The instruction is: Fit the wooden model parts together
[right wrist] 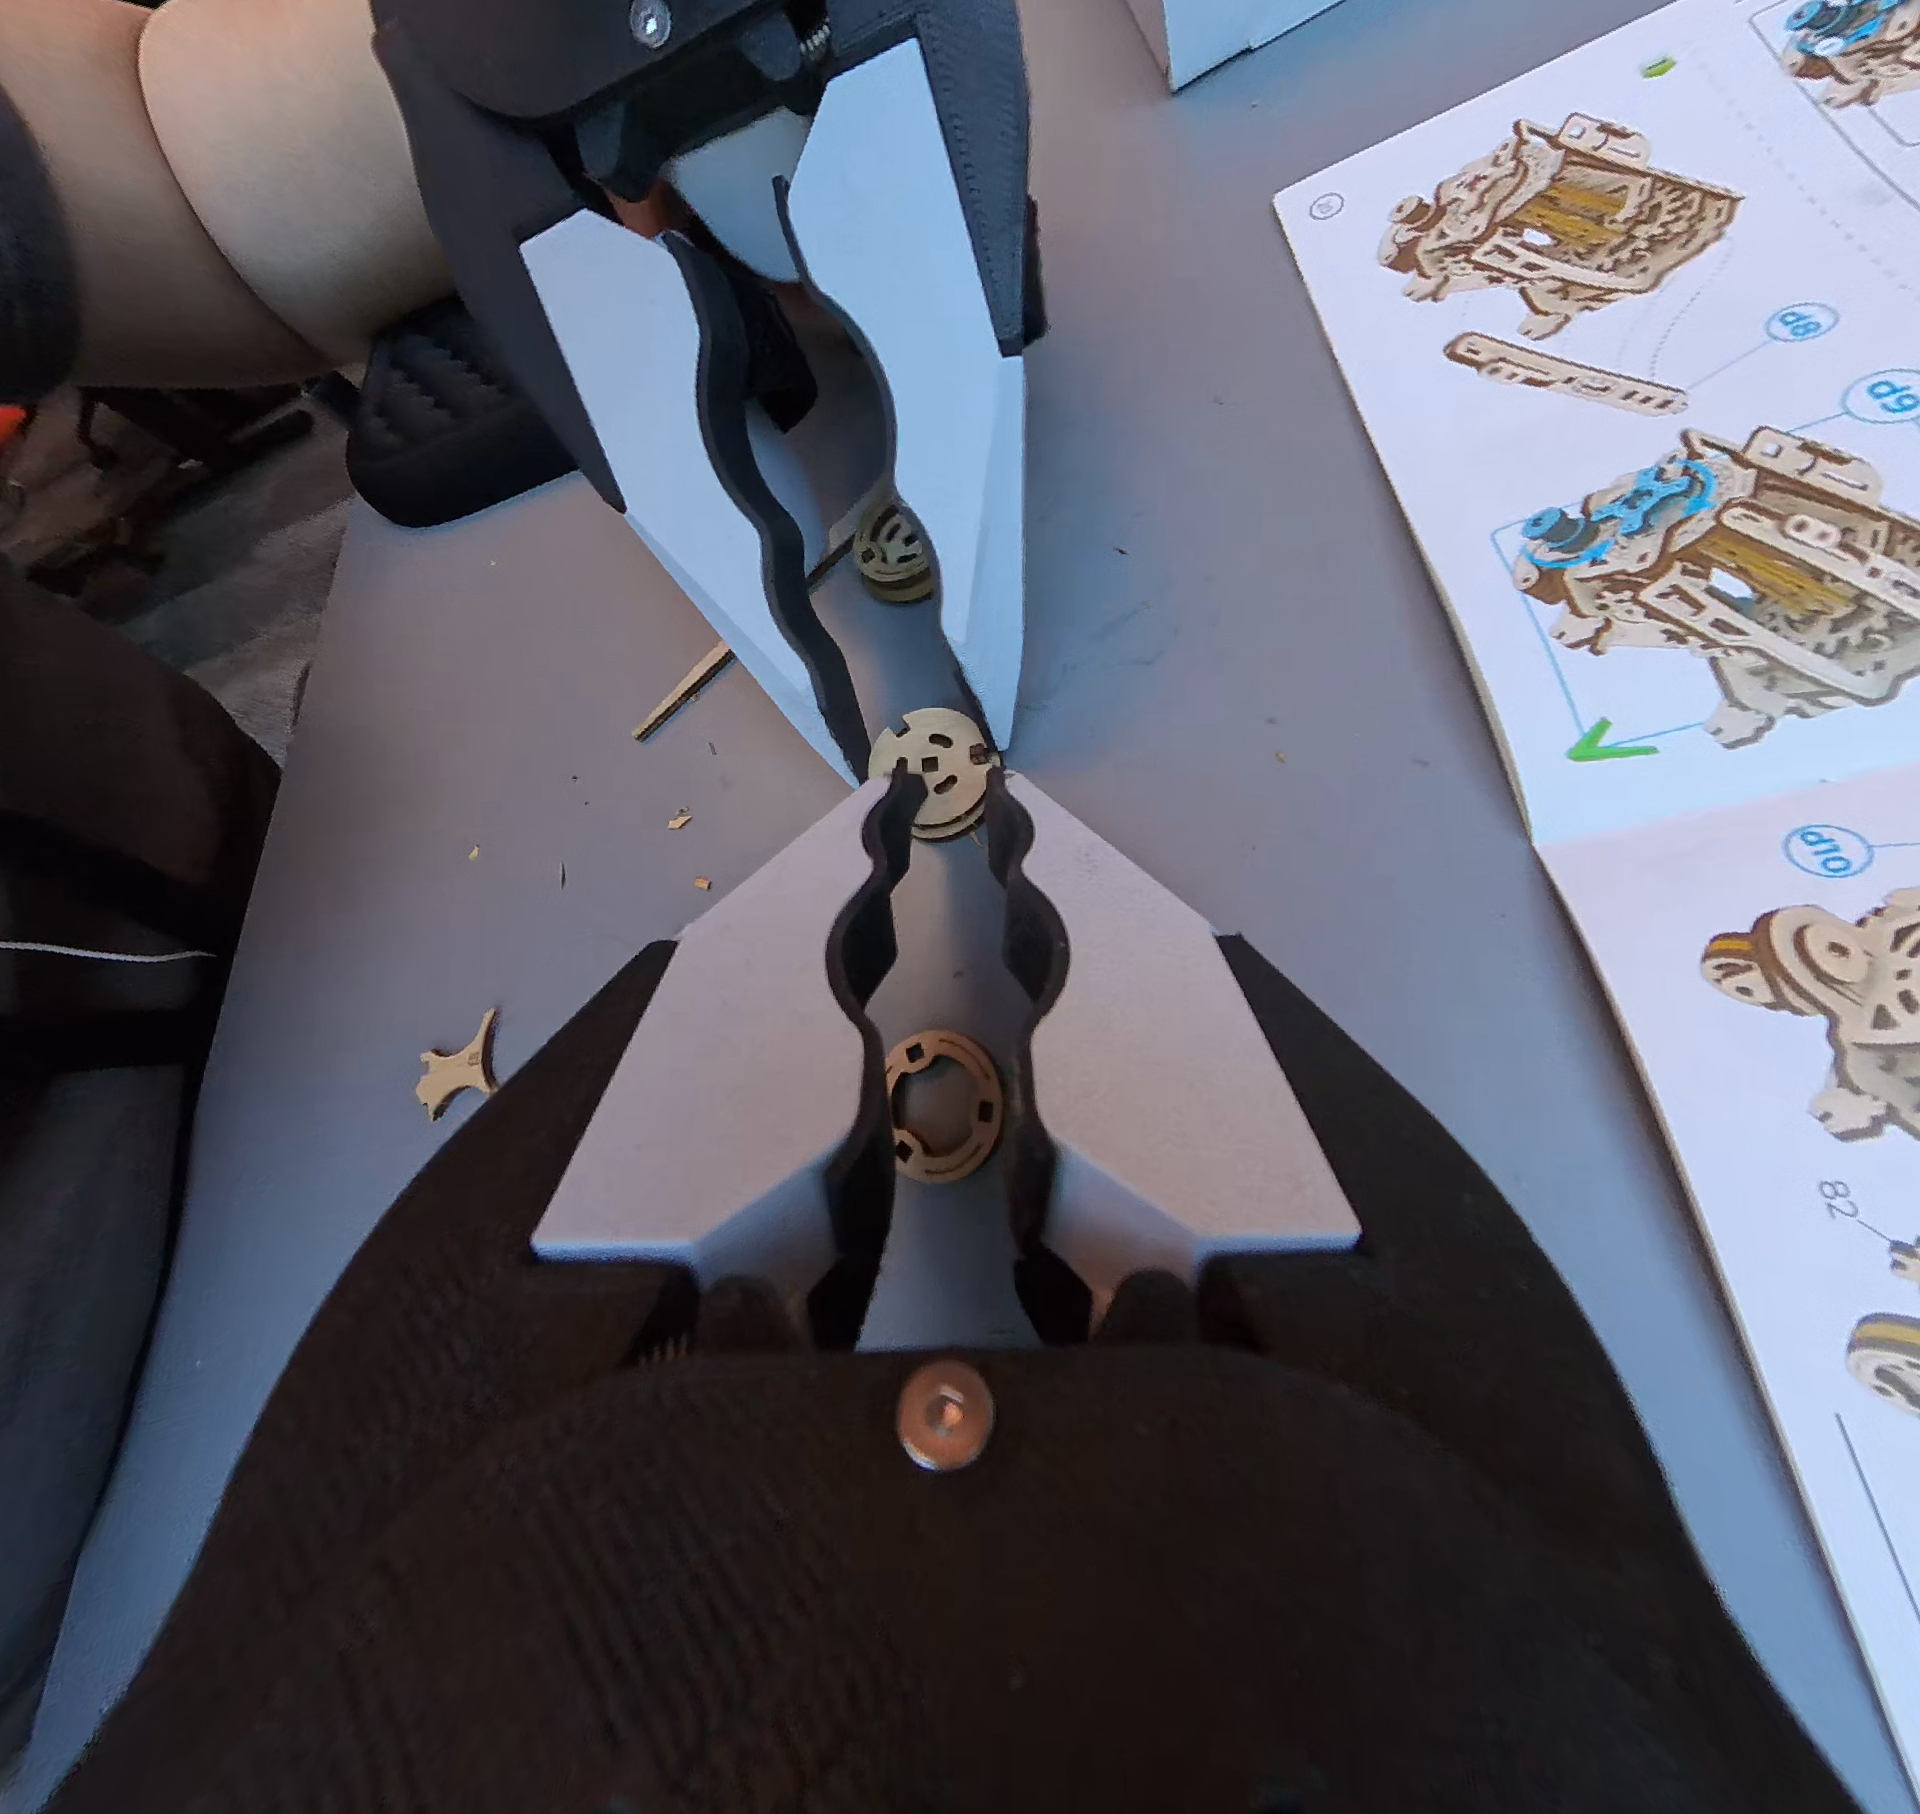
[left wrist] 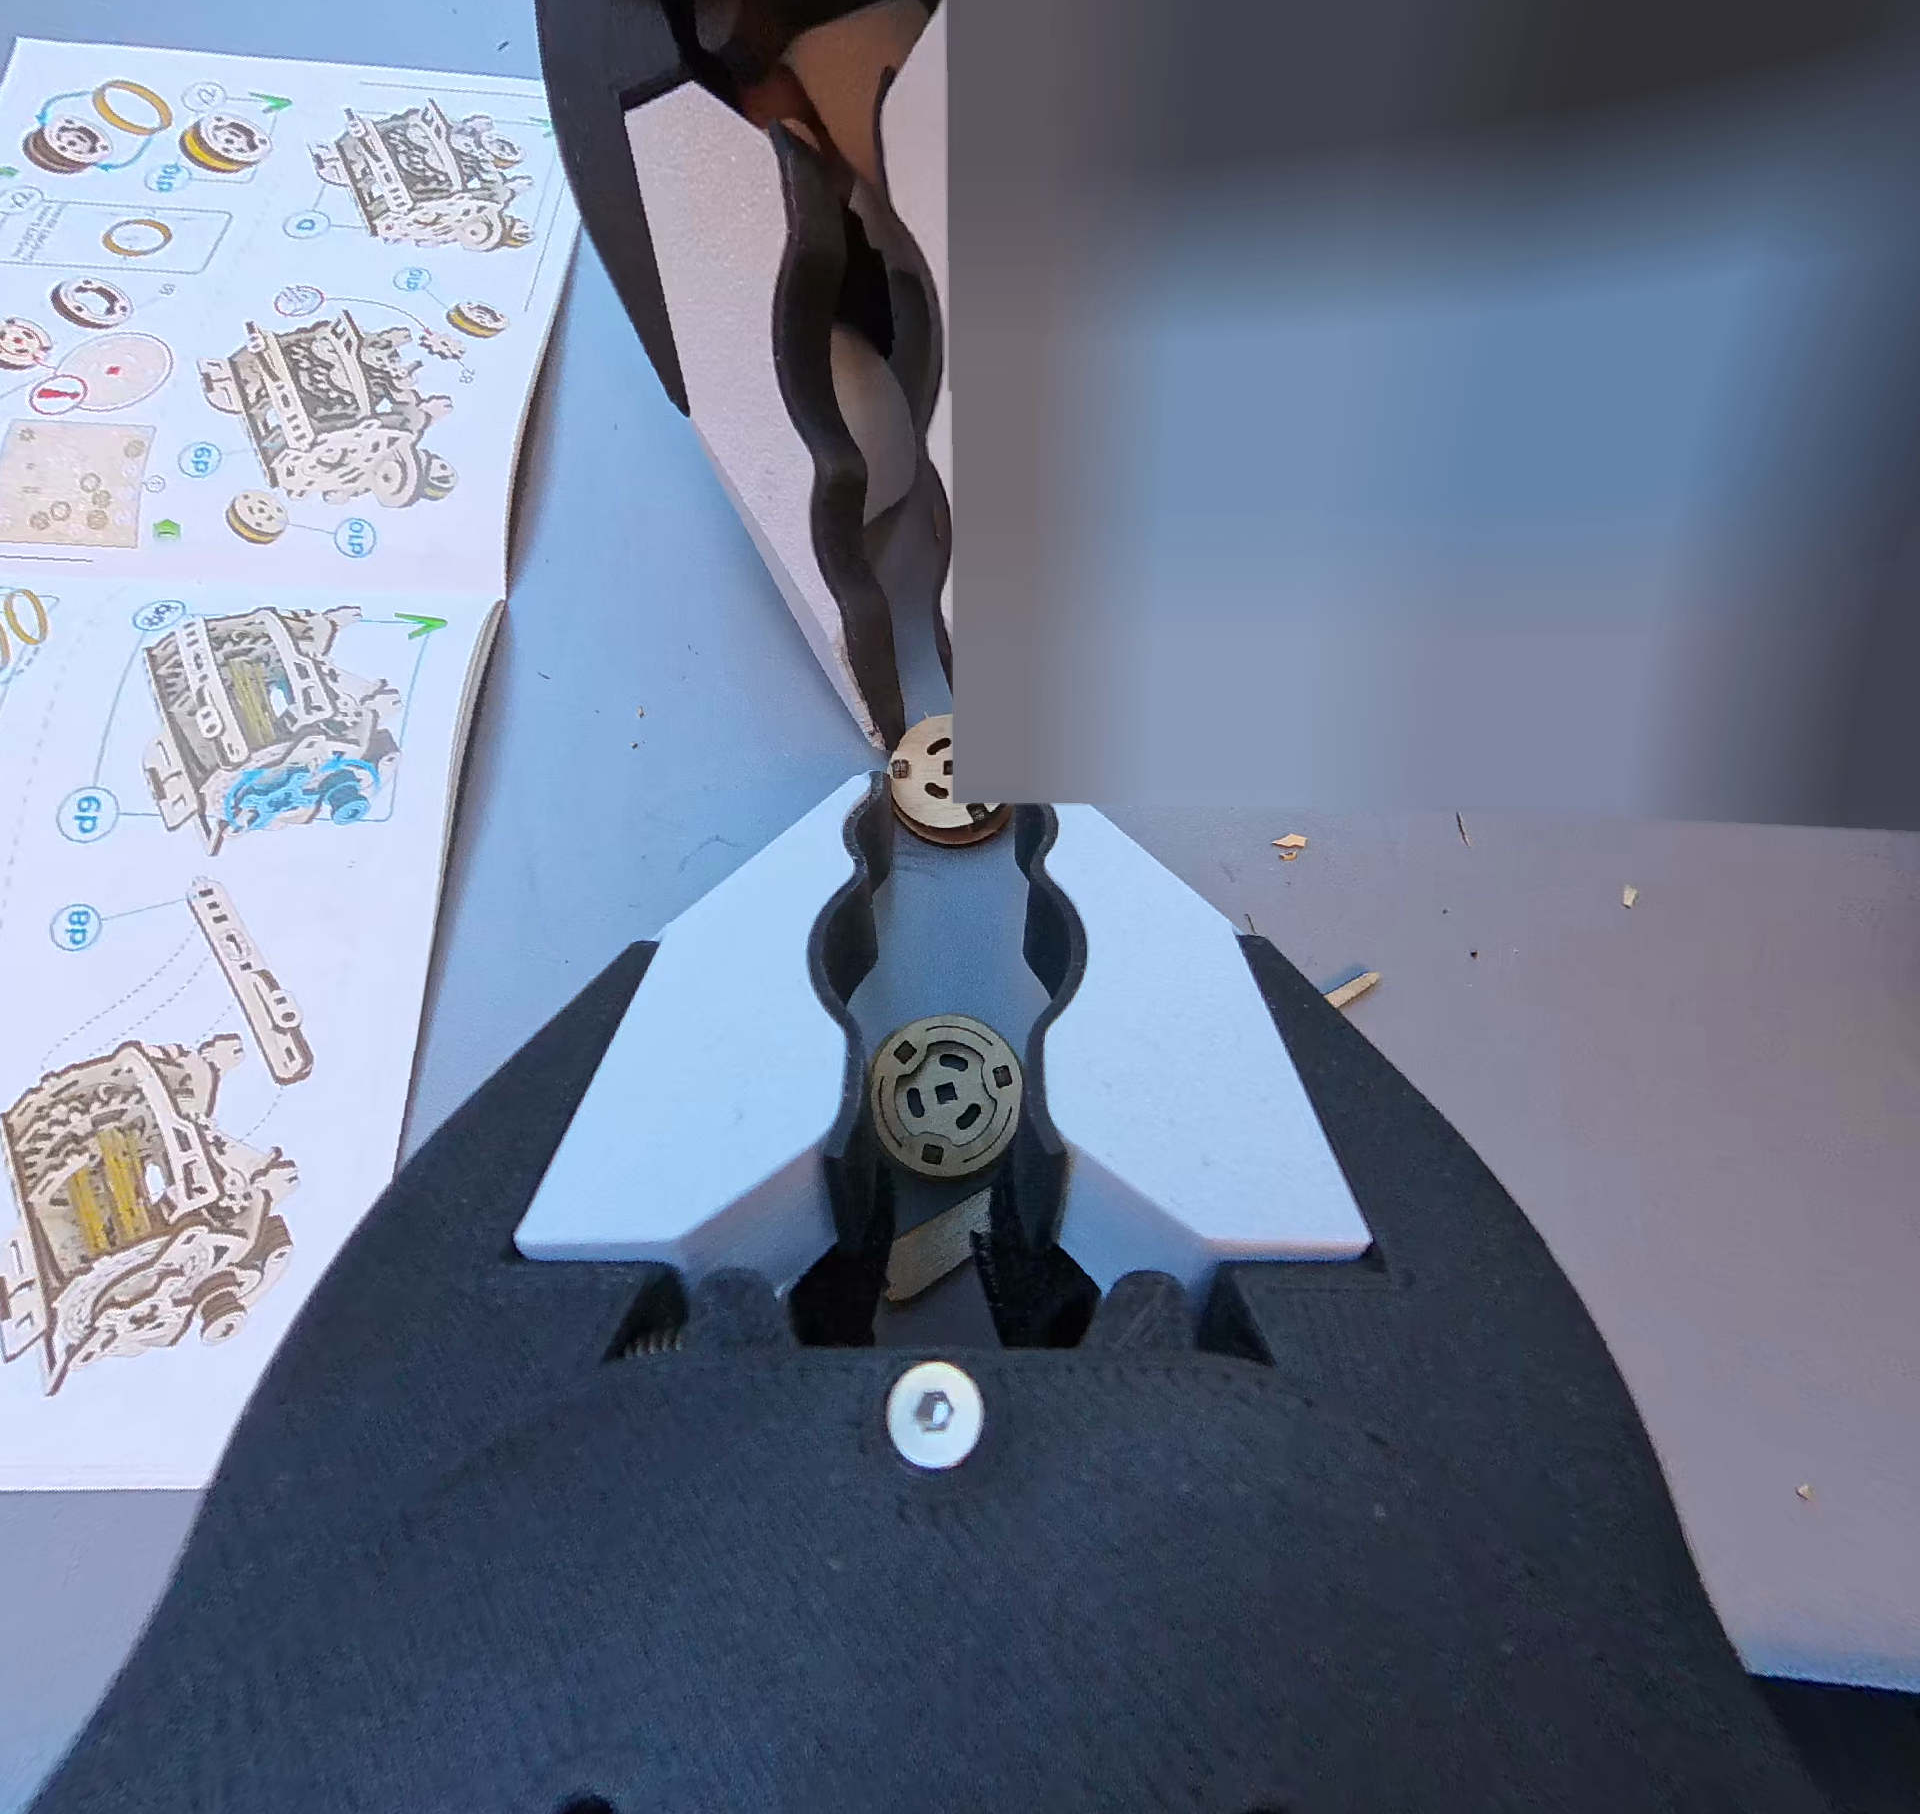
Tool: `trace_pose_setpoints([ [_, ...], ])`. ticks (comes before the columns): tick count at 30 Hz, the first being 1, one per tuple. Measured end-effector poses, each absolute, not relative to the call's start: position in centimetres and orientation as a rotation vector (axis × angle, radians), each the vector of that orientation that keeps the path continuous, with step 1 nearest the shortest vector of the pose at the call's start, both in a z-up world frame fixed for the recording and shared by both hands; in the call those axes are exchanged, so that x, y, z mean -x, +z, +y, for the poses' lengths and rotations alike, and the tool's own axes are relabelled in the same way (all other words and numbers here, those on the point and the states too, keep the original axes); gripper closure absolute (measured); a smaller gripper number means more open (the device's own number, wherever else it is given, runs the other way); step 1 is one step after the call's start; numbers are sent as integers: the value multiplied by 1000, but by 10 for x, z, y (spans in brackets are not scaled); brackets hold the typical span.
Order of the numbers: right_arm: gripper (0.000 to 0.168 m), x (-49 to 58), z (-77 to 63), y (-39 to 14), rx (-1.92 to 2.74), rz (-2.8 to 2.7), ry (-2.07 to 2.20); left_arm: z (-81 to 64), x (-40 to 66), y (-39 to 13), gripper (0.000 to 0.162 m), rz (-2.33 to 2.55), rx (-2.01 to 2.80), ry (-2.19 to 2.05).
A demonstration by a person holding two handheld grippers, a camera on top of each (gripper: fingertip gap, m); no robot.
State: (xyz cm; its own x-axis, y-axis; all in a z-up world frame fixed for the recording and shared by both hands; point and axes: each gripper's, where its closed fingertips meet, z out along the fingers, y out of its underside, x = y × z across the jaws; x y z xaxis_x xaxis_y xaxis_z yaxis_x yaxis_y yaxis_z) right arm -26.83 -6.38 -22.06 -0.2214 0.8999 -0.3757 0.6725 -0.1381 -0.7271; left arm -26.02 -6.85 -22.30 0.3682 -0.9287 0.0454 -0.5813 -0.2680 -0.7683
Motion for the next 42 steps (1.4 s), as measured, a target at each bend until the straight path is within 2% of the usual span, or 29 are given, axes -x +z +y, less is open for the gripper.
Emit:
trace_pose_setpoints([
  [5, 145, 268, -64, -213, 1791, -1824, 1421, -68, 260, -223, 139, 1272, 1996, -639],
  [8, 139, 264, -61, -215, 1711, -1867, 1279, -68, 262, -226, 139, 1279, 2016, -586],
  [10, 137, 263, -62, -220, 1685, -1907, 1198, -65, 263, -224, 132, 1260, 2012, -578],
  [18, 124, 269, -63, -218, 1883, -1755, 1170, -62, 278, -196, 136, 1080, 1988, -868],
  [25, 126, 272, -63, -223, 1912, -1728, 918, -67, 278, -214, 136, 1183, 2033, -788],
  [26, 130, 273, -64, -224, 1909, -1731, 913, -68, 277, -217, 136, 1197, 2036, -775],
  [27, 142, 272, -65, -225, 1898, -1751, 910, -69, 277, -219, 136, 1215, 2038, -765],
  [30, 143, 273, -75, -225, 1780, -1876, 970, -72, 276, -220, 134, 1254, 2026, -746],
  [34, 140, 266, -91, -225, 1549, -2094, 1091, -83, 268, -215, 132, 1330, 1951, -792],
  [37, 122, 261, -79, -225, 1527, -2097, 993, -90, 265, -220, 130, 1398, 1937, -763],
  [42, 123, 258, -88, -218, 1773, -1949, 1153, -94, 256, -217, 132, 1406, 1897, -782],
])
